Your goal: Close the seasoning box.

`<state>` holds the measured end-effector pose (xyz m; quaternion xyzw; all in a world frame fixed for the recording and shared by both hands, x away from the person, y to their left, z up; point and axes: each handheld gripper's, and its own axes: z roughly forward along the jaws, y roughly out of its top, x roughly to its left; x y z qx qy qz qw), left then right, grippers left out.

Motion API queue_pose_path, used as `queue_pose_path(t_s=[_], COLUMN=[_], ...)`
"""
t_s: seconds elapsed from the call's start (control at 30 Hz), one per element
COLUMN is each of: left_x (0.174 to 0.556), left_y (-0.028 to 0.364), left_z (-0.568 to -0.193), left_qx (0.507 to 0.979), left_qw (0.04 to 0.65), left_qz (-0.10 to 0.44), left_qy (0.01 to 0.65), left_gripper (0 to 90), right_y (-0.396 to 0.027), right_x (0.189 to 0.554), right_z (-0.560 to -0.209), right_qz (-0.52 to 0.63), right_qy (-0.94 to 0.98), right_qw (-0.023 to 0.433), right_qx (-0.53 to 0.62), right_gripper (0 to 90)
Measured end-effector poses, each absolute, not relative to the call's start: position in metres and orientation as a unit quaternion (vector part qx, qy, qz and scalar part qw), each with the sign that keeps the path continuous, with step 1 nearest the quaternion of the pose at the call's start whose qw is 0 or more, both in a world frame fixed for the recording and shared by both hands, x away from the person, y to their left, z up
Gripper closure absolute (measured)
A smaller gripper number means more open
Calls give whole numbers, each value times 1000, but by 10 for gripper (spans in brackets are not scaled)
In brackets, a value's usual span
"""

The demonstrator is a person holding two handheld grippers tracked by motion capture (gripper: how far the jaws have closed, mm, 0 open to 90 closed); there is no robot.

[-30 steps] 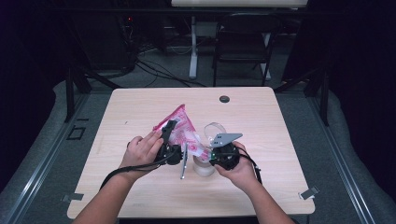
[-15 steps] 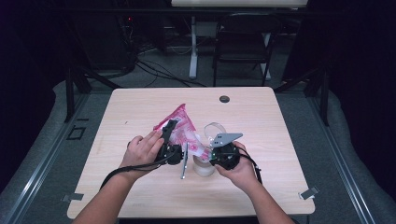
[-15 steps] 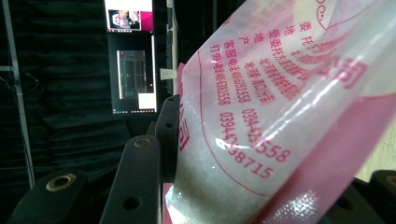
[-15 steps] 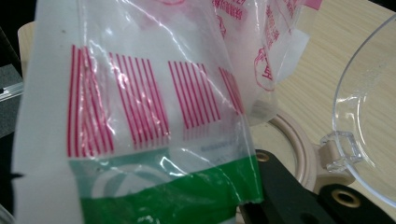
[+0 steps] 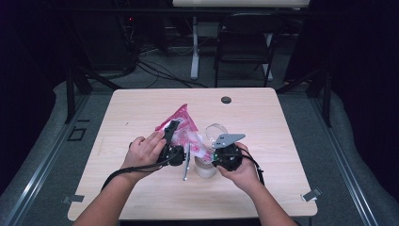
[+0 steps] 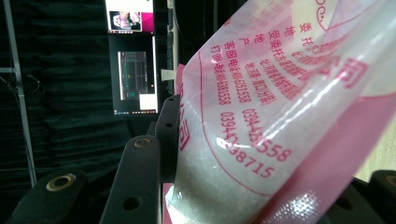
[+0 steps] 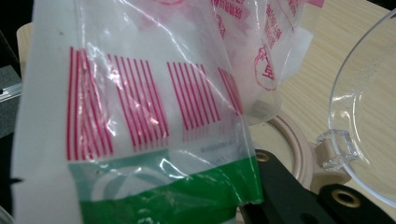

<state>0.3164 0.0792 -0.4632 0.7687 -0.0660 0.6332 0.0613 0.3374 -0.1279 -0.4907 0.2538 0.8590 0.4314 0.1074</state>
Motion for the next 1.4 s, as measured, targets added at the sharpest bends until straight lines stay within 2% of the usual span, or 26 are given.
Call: queue_pose_path(t_s=[1.4], left_x=[314], left_y=[71], left_z=[-455], left_qx=[763], left_qw=[57], left_qz=[639], left_qy=[-78], left_gripper=[641], right_y=[-132], right_x=[339], right_z=[-491], right_qz=[429], right_qy=[859], right_qw=[107], right_qx=[258], right_gripper=[900])
